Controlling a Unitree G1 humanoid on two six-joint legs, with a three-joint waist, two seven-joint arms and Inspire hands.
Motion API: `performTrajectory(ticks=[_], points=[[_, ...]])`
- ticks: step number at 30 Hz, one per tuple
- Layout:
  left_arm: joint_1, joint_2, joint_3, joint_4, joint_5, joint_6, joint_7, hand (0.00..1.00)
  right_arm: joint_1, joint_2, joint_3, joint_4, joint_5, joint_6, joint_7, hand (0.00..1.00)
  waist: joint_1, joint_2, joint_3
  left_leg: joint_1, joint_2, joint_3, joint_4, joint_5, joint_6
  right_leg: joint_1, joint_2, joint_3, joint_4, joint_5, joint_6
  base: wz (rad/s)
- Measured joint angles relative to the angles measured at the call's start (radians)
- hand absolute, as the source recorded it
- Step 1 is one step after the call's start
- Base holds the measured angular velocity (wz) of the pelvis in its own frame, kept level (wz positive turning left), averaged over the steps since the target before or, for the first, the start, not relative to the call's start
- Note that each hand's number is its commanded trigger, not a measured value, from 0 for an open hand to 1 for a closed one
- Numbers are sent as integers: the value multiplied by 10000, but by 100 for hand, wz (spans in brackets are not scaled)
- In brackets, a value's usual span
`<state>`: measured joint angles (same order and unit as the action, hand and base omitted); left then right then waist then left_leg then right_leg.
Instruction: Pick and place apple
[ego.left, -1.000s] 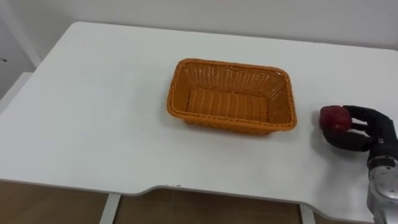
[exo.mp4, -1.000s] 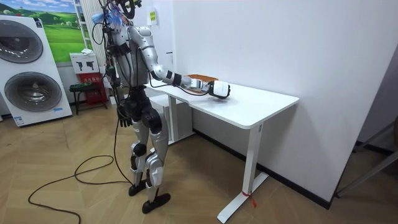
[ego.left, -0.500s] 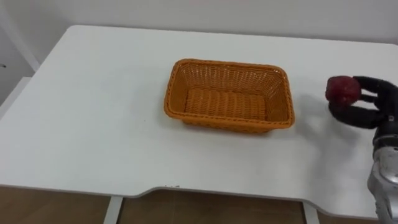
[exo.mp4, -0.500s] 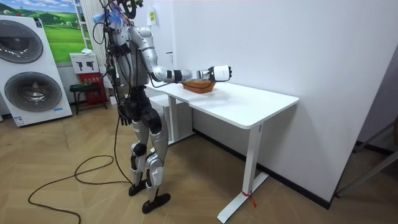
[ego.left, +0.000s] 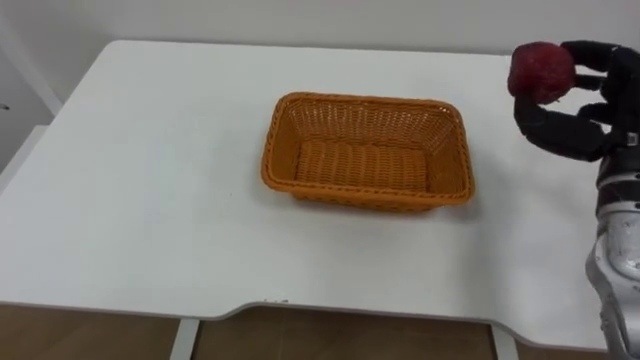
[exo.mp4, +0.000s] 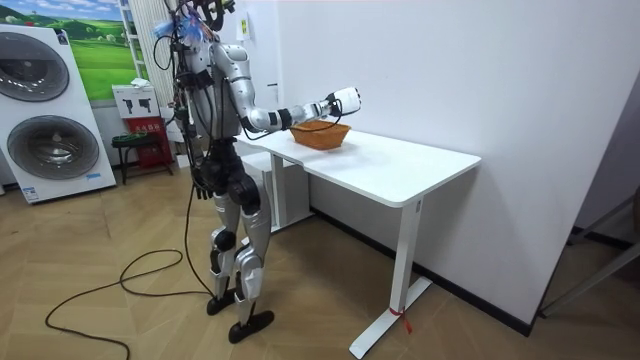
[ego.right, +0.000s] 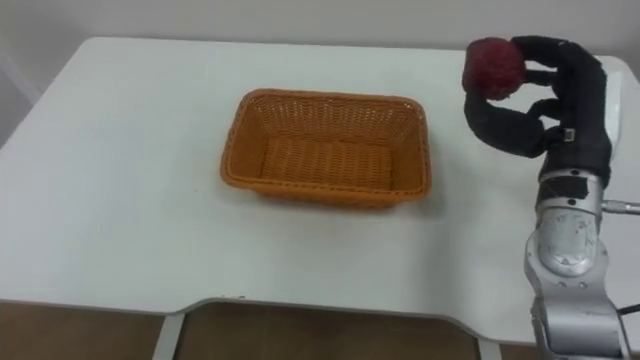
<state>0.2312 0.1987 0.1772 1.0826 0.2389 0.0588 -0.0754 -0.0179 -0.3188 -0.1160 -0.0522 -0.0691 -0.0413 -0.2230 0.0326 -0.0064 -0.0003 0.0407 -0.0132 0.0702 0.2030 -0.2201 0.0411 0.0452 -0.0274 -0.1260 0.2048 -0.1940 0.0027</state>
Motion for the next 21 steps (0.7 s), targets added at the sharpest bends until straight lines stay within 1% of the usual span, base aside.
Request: performTrajectory(ticks=[2, 6, 8, 10, 11, 12, 13, 14, 17, 21], points=[[-55, 0, -72, 0, 68, 2, 13, 0, -3, 0, 415, -415, -639, -2, 400, 100, 31, -59, -38, -78, 10, -19, 0, 8, -7, -98, 0, -3, -1, 0, 0, 0], [-133, 0, -373, -1, 78, 2, 76, 0, -5, -1, 898, -630, -797, -1, 883, 100, 75, -207, -98, -107, 18, -99, -1, 10, -7, -84, -16, -66, -30, 0, 0, 6], [-187, 1, -493, 38, 74, -13, 90, 0, -7, -1, 1133, -811, -806, -2, 1148, 100, 129, -277, -74, -106, 15, -174, 0, 11, -6, -38, -24, -108, -67, 3, -1, 7], [-265, -3, -685, 214, 75, -24, 206, 0, -6, -1, 1244, -830, -823, -4, 1312, 100, 225, -290, -66, -89, 8, -181, 8, 11, -6, 63, -23, -116, -216, 35, 18, 2], [-302, -3, -817, 296, 73, -27, 235, 0, -6, -1, 1273, -830, -853, -4, 1421, 63, 252, -264, -43, -93, 9, -195, 13, 11, -5, 71, -22, -127, -214, 45, 20, 4], [-333, -5, -833, 352, 73, -30, 235, 0, -6, 0, 1280, -830, -872, -4, 1464, 6, 263, -253, -33, -101, 8, -202, 13, 11, -5, 71, -23, -132, -214, 45, 20, 4], [-395, -7, -837, 388, 63, -27, 234, 0, -9, -1, 1290, -832, -877, -4, 1578, 0, 269, -231, 5, -118, 9, -213, 16, 11, -5, 70, -22, -139, -210, 46, 19, 4], [-432, -7, -839, 393, 50, -27, 234, 0, -8, -1, 1297, -831, -880, -4, 1686, 0, 271, -184, 40, -117, 11, -218, 15, 10, -5, 69, -22, -138, -207, 47, 18, 3], [-443, -13, -839, 426, 59, -28, 249, 0, -8, -1, 1316, -831, -895, -4, 1862, 0, 270, -75, 112, -142, 12, -222, -2, 10, -5, 56, -16, -146, -197, 47, 17, 0], [-504, -19, -837, 429, 47, -34, 264, 0, -9, 2, 1324, -833, -962, -13, 1936, 0, 266, -64, 97, -154, 10, -215, -25, 9, -5, 52, -8, -163, -200, 47, 18, 0]])
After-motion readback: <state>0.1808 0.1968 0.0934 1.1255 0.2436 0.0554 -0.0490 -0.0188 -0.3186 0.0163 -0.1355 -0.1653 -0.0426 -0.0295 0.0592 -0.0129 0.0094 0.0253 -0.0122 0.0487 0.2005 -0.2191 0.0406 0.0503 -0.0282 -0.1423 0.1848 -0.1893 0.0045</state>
